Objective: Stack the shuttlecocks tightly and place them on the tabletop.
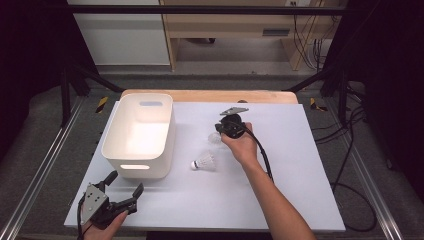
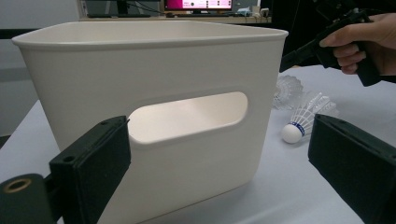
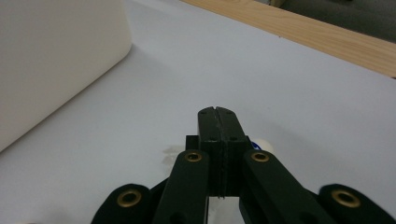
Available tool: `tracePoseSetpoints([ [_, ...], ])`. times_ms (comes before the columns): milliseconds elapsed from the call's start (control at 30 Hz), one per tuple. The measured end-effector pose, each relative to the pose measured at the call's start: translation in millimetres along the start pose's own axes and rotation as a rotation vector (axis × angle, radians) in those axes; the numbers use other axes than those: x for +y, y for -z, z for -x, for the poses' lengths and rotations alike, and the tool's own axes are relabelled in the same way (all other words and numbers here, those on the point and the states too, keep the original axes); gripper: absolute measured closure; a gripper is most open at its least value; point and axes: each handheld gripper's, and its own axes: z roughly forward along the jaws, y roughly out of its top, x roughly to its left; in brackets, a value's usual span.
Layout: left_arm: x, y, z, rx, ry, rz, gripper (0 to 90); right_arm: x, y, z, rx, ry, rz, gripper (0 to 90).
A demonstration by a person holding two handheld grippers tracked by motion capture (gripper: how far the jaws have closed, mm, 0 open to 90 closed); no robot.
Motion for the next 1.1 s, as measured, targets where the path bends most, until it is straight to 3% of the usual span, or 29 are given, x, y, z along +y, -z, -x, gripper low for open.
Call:
tracePoseSetpoints([
  [200,-0.1,0.3,-0.8,0.002,0.006,0.0,5.9,6.6,-13.7,-9.7,0.013,0.006,-0.016,90.0],
  [433,-0.1,0.4,-0.4,0.001,0.003,-0.002,6.0,2.5,-19.5,-9.8,0.002,0.024,-0.057,90.0],
  [800,-0.4,-0.5,-0.3,0.002,0.0,-0.006,6.0,-6.3,1.6,12.7,-0.027,0.03,-0.092,90.0],
  [1100,-0.6,-0.5,0.0,0.001,-0.001,-0.007,6.1,-16.3,6.6,23.9,-0.032,0.006,-0.101,90.0],
])
